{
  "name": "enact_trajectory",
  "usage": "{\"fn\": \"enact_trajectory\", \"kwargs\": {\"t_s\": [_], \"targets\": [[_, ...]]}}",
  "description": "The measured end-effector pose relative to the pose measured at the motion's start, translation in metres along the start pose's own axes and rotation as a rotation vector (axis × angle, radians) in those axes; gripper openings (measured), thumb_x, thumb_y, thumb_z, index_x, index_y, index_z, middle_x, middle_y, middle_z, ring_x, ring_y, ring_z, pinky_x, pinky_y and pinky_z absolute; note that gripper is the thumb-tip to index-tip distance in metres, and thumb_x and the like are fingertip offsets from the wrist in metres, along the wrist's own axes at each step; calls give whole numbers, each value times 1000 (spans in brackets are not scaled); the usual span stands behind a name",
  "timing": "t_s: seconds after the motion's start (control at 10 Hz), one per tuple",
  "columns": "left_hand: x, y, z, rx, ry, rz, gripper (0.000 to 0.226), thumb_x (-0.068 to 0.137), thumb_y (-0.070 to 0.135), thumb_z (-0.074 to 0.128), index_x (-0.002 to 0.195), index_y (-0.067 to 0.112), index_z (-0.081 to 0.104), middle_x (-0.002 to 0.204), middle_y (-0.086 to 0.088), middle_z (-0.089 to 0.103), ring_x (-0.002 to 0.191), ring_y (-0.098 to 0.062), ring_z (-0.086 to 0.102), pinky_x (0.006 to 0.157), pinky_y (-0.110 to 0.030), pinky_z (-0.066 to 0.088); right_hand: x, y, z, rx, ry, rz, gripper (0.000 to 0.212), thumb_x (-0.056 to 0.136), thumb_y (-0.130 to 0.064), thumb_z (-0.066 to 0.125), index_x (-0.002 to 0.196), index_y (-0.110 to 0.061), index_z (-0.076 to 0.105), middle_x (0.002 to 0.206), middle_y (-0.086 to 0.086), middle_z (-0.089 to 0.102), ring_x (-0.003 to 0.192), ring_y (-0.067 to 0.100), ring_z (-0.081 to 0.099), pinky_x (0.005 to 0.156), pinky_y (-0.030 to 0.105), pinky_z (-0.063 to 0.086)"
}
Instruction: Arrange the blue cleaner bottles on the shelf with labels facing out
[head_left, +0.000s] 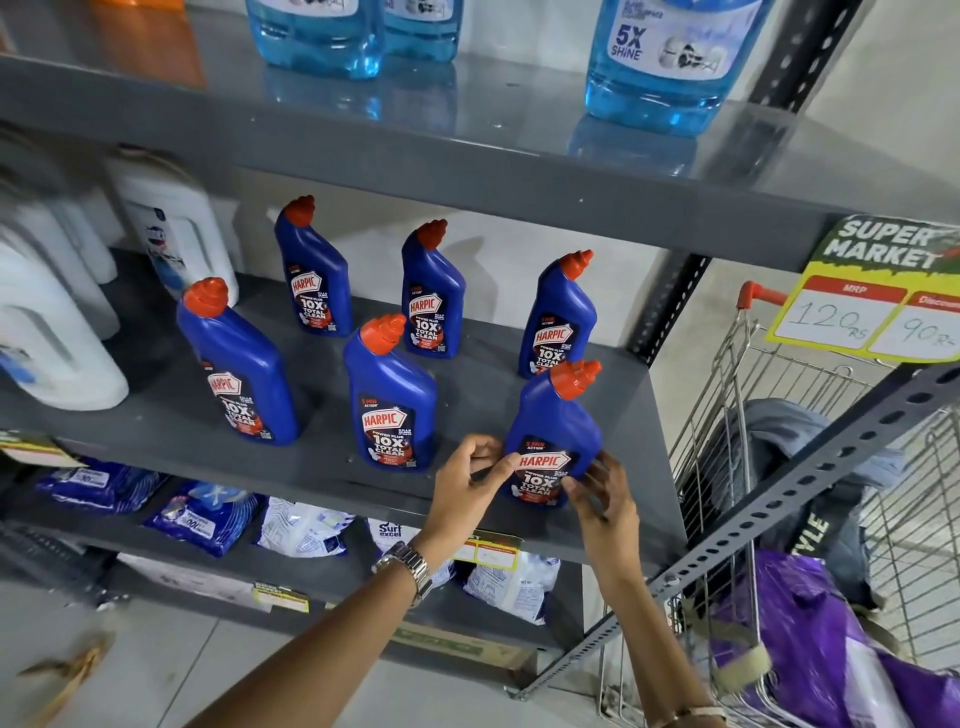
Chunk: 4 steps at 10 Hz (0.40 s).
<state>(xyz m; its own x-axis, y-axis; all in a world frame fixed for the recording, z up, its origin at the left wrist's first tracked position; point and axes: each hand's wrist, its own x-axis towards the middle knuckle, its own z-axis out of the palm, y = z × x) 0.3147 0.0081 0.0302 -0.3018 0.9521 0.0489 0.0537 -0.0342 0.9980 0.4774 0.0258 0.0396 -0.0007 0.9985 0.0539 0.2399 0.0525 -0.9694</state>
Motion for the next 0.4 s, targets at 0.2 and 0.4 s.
{"fn": "enact_trajectory", "kwargs": {"t_s": [0.2,0.4], "targets": [[-2,2,-2,7,-16,-5,24,80,30,69,99,24,56,101,10,65,94,4,61,73,-6,48,-2,-1,3,9,16,-5,42,85,-8,63,123,-16,49,117,6,64,110,23,62,97,48,50],[-29,13,-21,-161,14,72,15,82,26,66,96,24,62,103,6,68,102,-10,64,87,-37,52,-41,-14,12,153,465,-118,39,88,-20,61,122,-32,48,127,-3,51,119,23,53,94,46,49]]}}
